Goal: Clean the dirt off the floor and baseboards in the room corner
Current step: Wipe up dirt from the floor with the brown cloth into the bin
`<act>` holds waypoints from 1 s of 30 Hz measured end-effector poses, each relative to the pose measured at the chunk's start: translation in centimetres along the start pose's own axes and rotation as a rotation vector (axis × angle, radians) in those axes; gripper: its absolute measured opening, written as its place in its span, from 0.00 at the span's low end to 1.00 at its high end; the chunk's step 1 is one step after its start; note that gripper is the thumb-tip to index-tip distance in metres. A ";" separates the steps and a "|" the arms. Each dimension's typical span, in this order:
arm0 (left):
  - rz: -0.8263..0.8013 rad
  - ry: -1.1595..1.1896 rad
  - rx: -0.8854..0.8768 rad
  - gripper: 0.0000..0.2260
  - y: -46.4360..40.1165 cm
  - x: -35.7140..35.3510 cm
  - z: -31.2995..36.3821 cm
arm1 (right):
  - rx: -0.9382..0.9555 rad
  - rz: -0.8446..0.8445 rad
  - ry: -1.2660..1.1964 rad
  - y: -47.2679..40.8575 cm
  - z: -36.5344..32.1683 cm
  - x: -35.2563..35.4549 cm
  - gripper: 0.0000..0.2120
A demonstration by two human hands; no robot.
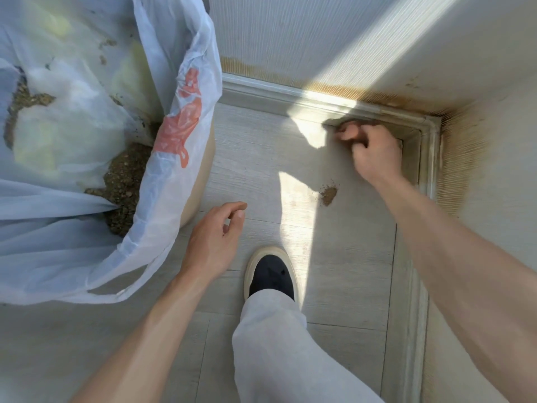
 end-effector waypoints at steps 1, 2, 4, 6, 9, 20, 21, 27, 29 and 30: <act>-0.002 -0.002 -0.006 0.13 0.0 -0.1 0.2 | 0.031 -0.034 -0.015 0.4 -0.8 -1.5 0.22; -0.009 -0.003 -0.014 0.13 -0.1 -0.2 0.3 | 0.068 -0.062 -0.057 1.2 -1.8 -2.9 0.22; -0.026 -0.004 -0.018 0.13 -0.2 -0.4 0.5 | 0.205 -0.121 -0.085 3.0 -2.9 -4.3 0.19; -0.020 -0.003 -0.021 0.13 -0.2 -0.2 0.6 | 0.299 -0.171 -0.087 4.2 -3.4 -3.8 0.17; -0.004 0.012 -0.010 0.13 -0.1 0.2 0.3 | 0.273 -0.070 -0.244 2.3 -4.7 -1.7 0.13; 0.017 0.035 0.000 0.13 0.3 1.2 0.0 | 0.808 -0.577 0.171 3.6 -10.2 -6.5 0.27; 0.016 0.043 0.005 0.13 0.3 1.4 -0.1 | 0.789 -0.612 0.212 3.8 -9.1 -5.8 0.23; 0.026 0.039 -0.003 0.13 1.1 1.1 -0.5 | 0.496 -0.503 -0.078 0.3 -11.6 -1.9 0.15; 0.033 0.038 -0.001 0.12 1.4 0.9 -0.3 | 0.548 -0.385 -0.098 -0.9 -15.2 -2.6 0.15; 0.031 0.035 0.001 0.12 1.4 0.8 -0.1 | 0.583 -0.362 -0.092 -1.0 -16.9 -3.5 0.18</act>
Point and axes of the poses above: each hand's wrist, its own y-axis away from the middle knuckle, its own x-axis out of the back of the hand, z = x × y, the point moved 3 cm from there along -y, towards the middle knuckle, and after that the axes turned 1 degree about -y, right-handed, at the moved point
